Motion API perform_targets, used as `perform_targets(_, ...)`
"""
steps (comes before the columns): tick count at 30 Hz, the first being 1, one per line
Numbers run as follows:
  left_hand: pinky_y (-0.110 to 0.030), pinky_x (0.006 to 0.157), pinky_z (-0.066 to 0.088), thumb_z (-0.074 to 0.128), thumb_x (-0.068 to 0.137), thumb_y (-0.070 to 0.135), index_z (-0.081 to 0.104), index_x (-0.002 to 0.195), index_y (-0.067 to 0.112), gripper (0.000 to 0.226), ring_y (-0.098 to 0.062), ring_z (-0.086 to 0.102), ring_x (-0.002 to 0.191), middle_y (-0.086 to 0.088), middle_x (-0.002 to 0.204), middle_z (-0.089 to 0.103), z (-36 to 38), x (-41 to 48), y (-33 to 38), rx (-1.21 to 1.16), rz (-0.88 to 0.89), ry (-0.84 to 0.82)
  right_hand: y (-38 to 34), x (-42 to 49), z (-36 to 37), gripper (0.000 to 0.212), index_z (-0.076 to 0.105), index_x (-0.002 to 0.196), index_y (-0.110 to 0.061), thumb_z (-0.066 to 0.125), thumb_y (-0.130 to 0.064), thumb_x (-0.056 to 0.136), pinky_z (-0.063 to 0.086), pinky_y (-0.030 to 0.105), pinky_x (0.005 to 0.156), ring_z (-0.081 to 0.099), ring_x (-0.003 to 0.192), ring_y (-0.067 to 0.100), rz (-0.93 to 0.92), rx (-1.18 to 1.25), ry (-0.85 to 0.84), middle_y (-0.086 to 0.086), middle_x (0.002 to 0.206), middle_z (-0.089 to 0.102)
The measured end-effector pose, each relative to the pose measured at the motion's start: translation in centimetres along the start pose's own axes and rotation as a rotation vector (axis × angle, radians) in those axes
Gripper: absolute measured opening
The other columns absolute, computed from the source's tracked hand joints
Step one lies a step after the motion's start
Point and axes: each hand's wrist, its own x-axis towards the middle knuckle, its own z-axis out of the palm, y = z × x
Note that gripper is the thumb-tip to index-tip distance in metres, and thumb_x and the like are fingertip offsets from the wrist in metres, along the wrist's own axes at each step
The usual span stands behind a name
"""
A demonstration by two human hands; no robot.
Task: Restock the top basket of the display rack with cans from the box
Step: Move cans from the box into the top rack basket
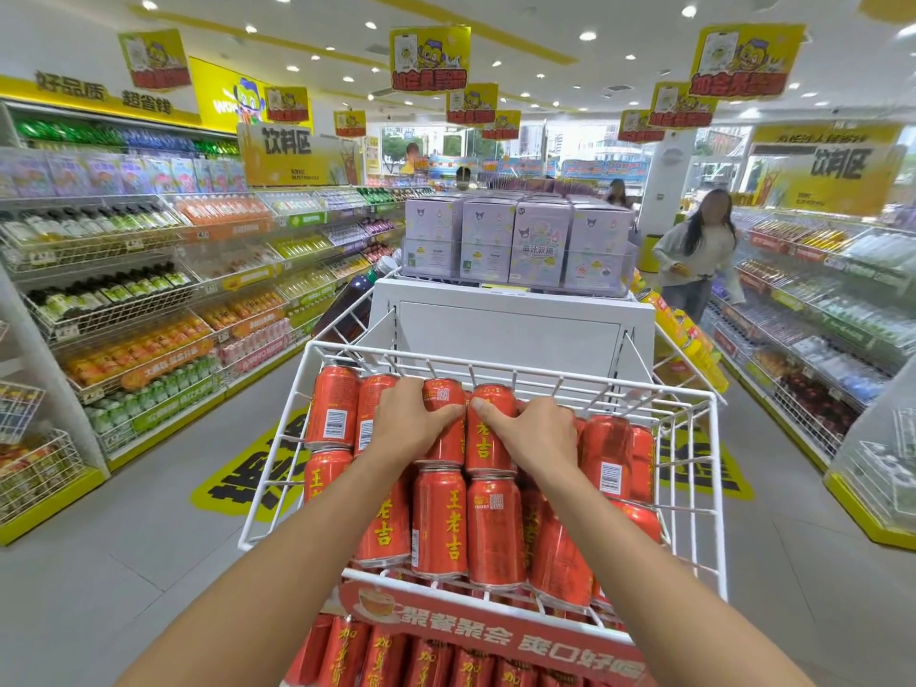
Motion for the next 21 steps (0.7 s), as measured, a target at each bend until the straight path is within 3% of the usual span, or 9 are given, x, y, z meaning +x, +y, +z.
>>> perform_targets(3,-0.035,0.074,0.051,0.078,0.076,0.053,0.070,0.090,0.017,0.040,-0.024,0.066,0.088,-0.002,0.087,0.071,0.21,-0.21,-0.08,0.003,0.002,0.029,-0.22,-0.21,0.03,0.085,0.071,0.089,-0.008,0.060,-0.090,0.069,0.044,0.036,0.065,0.069,0.094,0.038,0.016,0.002,0.004,0.015,0.097,0.073)
perform_targets(8,-0.032,0.072,0.040,0.077,0.078,0.052,0.069,0.092,0.015,0.041,-0.029,0.063,0.096,-0.007,0.094,0.071,0.34,-0.38,0.52,0.082,-0.022,0.061,-0.62,-0.63,-0.25,0.078,0.069,0.082,-0.010,0.061,-0.088,0.072,0.044,0.036,0.063,0.070,0.091,0.038,0.000,-0.015,0.016,0.014,0.093,0.072)
perform_targets(16,-0.033,0.071,0.041,0.077,0.080,0.051,0.067,0.092,0.014,0.040,-0.028,0.063,0.095,-0.007,0.094,0.070,0.21,-0.50,0.70,0.119,-0.010,0.059,-0.81,-0.88,-0.32,0.076,0.065,0.076,-0.011,0.060,-0.087,0.074,0.046,0.035,0.060,0.070,0.085,0.035,-0.002,0.006,-0.011,0.013,0.088,0.071)
perform_targets(21,-0.036,0.072,0.044,0.074,0.081,0.053,0.064,0.089,0.013,0.042,-0.029,0.063,0.093,-0.007,0.093,0.070,0.13,-0.77,0.78,0.145,0.041,0.085,-0.52,-0.83,-0.46,0.079,0.068,0.084,-0.008,0.056,-0.086,0.077,0.042,0.035,0.066,0.068,0.094,0.039,-0.017,-0.015,-0.020,0.016,0.095,0.073)
